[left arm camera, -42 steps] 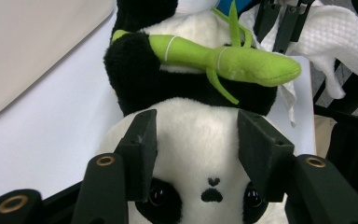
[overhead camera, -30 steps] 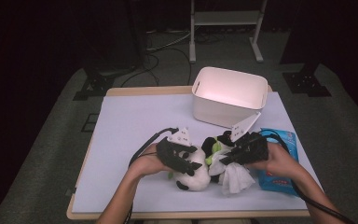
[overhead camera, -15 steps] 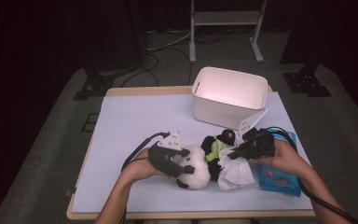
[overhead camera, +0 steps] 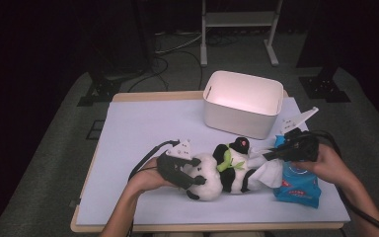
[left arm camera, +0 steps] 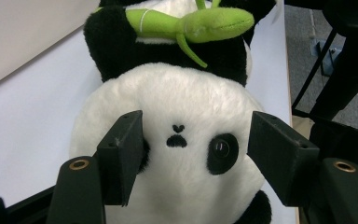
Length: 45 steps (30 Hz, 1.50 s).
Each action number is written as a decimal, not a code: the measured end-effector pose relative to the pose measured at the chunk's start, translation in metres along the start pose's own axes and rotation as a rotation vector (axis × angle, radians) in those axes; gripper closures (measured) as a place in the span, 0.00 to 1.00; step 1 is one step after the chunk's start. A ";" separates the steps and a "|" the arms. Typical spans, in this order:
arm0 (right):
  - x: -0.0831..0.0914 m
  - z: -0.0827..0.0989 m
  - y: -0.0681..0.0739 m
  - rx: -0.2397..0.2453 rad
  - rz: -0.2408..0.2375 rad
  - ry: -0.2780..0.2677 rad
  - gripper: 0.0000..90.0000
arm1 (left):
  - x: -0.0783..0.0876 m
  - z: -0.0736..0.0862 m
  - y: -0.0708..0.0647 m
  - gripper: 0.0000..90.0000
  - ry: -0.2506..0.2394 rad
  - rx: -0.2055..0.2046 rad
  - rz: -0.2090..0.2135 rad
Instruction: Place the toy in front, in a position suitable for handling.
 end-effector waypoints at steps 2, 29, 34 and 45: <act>0.007 0.007 -0.008 -0.027 0.024 0.006 0.94 | 0.000 0.000 0.000 0.38 -0.005 0.004 0.001; 0.048 0.072 -0.048 -0.187 0.165 -0.033 0.75 | -0.001 0.000 -0.006 0.31 0.003 -0.011 0.005; 0.052 0.065 -0.046 -0.176 0.165 -0.041 0.70 | 0.000 -0.001 -0.005 0.29 0.004 -0.014 0.004; 0.046 0.040 -0.044 -0.148 0.123 -0.086 0.69 | 0.009 -0.002 -0.004 0.28 -0.017 -0.009 -0.004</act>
Point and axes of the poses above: each handheld gripper's, and its own axes: x roughly backward along the jaws, z roughly out of its underside, y roughly to its left, the point moved 7 cm from there along -x, roughly forward along the jaws, and after that the axes turned 10 degrees about -y, right-handed, at the moved point
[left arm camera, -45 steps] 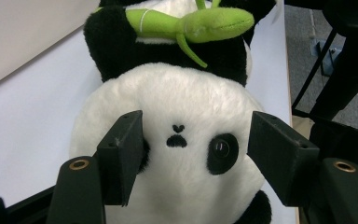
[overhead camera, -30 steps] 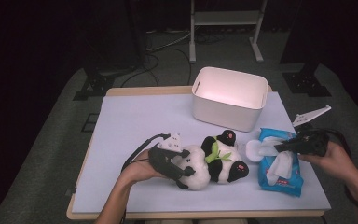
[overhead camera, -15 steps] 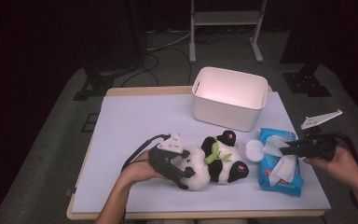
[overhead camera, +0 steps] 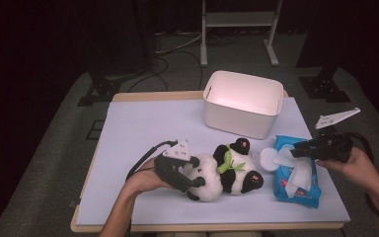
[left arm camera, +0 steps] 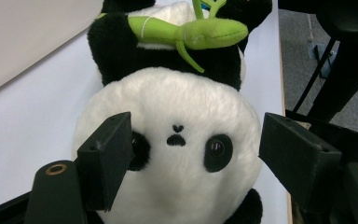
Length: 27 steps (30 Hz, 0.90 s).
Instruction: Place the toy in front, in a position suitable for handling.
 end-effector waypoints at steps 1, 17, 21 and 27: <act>-0.002 -0.002 0.001 0.005 -0.006 -0.004 0.69 | 0.001 0.000 0.001 0.28 -0.002 0.001 -0.003; -0.033 -0.039 0.016 0.056 -0.127 -0.049 0.59 | 0.025 0.010 0.021 0.23 -0.030 0.051 -0.075; -0.042 -0.049 0.022 0.082 -0.156 -0.038 0.55 | 0.033 0.015 0.027 0.22 -0.030 0.065 -0.103; -0.055 -0.063 0.028 0.121 -0.190 -0.038 0.54 | 0.047 0.024 0.029 0.21 0.000 0.071 -0.133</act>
Point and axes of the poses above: each handheld gripper's, and its own axes: x roughly backward along the jaws, z roughly out of its underside, y roughly to its left, the point moved 7 cm from there along -x, roughly forward along the jaws, and after that the axes turned 10 degrees about -y, right-handed, at the moved point
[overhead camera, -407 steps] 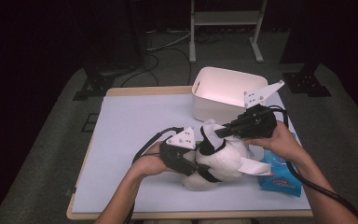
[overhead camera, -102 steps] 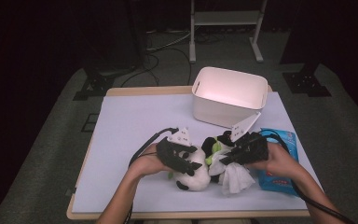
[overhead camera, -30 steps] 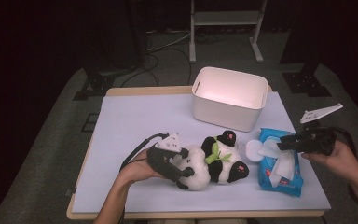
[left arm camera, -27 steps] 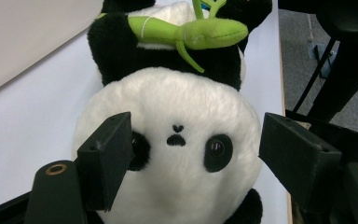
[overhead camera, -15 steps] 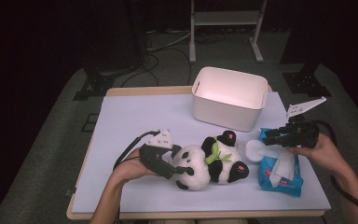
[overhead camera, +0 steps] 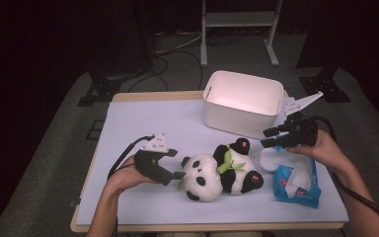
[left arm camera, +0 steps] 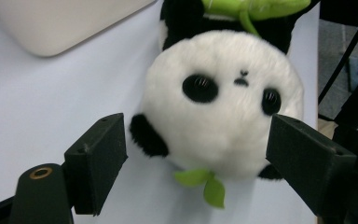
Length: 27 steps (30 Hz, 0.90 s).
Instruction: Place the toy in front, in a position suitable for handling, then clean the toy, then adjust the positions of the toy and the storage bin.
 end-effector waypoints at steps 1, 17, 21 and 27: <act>-0.006 -0.006 0.001 0.019 -0.013 0.010 0.54 | 0.006 0.005 0.003 0.21 0.004 0.003 -0.016; -0.037 -0.038 0.002 0.068 -0.064 0.036 0.50 | 0.043 0.039 0.018 0.18 0.002 0.075 -0.130; -0.044 -0.041 0.002 0.076 -0.072 0.045 0.49 | 0.046 0.042 0.021 0.18 -0.003 0.083 -0.139; -0.050 -0.045 0.001 0.086 -0.074 0.048 0.49 | 0.048 0.041 0.022 0.18 -0.010 0.082 -0.140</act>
Point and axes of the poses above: each handheld gripper's, and its own axes: x roughly backward along the jaws, z roughly out of its underside, y roughly to its left, the point moved 7 cm from there along -x, roughly forward along the jaws, and after that the axes turned 10 degrees about -y, right-handed, at the moved point
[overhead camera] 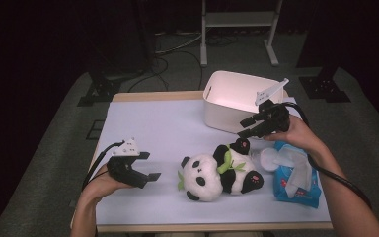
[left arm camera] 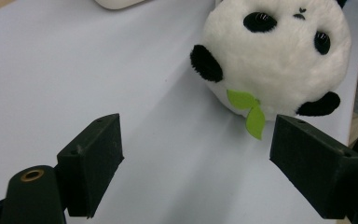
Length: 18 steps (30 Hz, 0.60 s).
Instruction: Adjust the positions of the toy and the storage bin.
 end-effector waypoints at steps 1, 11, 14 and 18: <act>0.000 0.000 0.000 0.000 0.000 0.000 0.49 | 0.000 0.000 0.000 0.18 0.000 0.000 0.000; -0.004 -0.007 -0.008 0.006 0.007 0.003 0.49 | 0.001 0.001 0.001 0.18 -0.004 0.005 -0.003; -0.005 -0.014 -0.013 0.013 0.015 0.010 0.49 | 0.000 0.002 0.002 0.18 0.000 0.006 -0.003; -0.006 -0.022 -0.019 0.026 0.025 0.017 0.50 | -0.001 0.003 0.003 0.18 0.002 0.005 0.002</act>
Point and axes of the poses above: each handheld gripper's, and its own axes: x roughly backward along the jaws, z roughly out of its underside, y roughly to its left, the point moved 7 cm from there along -x, roughly forward along the jaws, and after that the axes turned 10 degrees about -y, right-handed, at the moved point
